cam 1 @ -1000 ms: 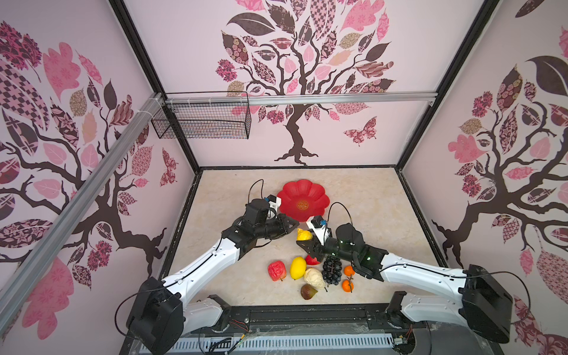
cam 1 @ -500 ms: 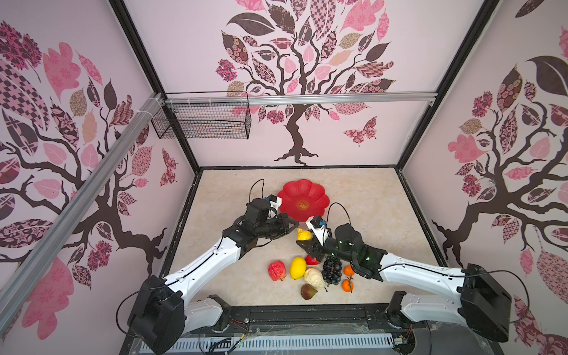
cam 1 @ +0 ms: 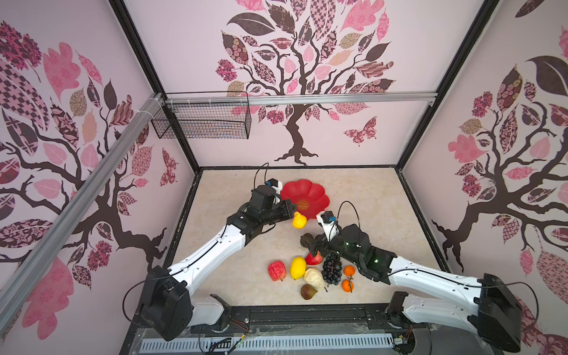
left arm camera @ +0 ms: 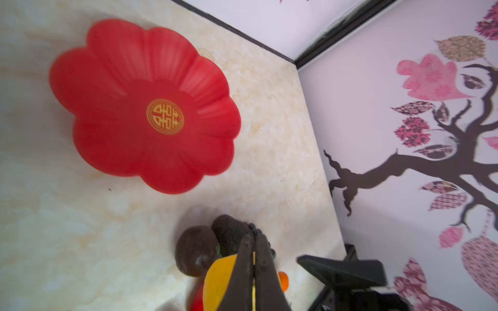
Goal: Arrange fruit in a fruit bowl
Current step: Place the fruit in the fruit bowl.
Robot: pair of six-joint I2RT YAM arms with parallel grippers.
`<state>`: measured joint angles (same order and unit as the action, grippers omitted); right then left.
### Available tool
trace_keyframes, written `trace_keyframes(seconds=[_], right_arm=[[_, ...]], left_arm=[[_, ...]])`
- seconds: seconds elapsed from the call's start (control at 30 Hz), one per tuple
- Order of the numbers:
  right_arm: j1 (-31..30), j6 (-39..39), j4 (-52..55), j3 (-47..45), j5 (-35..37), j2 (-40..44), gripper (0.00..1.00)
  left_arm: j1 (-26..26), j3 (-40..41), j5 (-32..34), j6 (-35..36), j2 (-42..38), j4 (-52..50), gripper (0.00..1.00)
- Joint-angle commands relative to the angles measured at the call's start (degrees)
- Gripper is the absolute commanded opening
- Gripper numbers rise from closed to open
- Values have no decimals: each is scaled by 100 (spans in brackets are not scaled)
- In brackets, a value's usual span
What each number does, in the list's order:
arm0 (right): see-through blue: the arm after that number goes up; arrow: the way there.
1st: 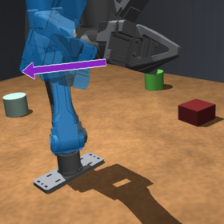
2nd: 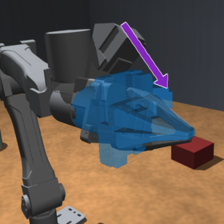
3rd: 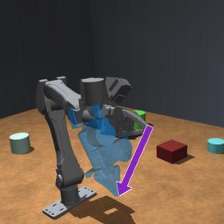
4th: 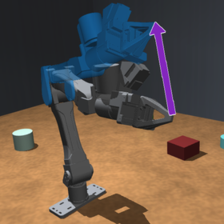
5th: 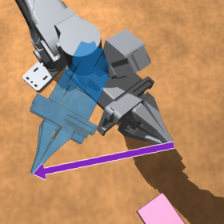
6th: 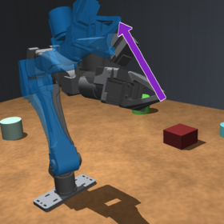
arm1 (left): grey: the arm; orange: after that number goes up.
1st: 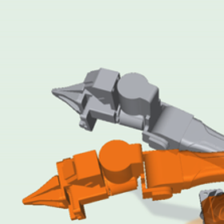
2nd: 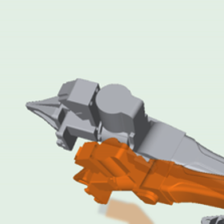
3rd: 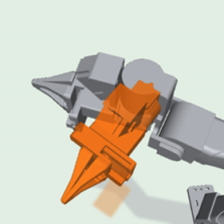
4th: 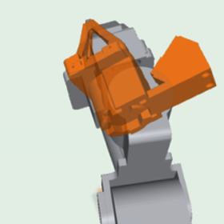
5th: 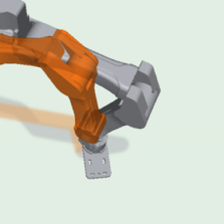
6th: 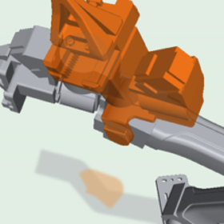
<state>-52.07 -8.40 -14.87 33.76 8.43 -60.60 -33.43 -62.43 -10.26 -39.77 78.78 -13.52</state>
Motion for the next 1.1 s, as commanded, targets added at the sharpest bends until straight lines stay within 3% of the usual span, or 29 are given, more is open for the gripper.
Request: trace_keyframes(seconds=[0.0, 0.3, 0.57, 1.07], right_arm=[[-22, -426, 599, -54, 938, 522, 100], [-22, -1388, 1182, -641, 1592, 1544, 100], [-20, -1547, 1519, -907, 1546, 2140, 100], [-22, -1489, 1663, -1116, 1409, 2527, 100]], left_arm=[[-14, -638, 1099, 774, 474, -129, 0], [95, -1711, 1973, 1424, 2168, 905, 0], [425, -2692, 1927, 1428, 3626, 1171, 0], [522, -3298, 1825, 1441, 4845, 1406, 0]])
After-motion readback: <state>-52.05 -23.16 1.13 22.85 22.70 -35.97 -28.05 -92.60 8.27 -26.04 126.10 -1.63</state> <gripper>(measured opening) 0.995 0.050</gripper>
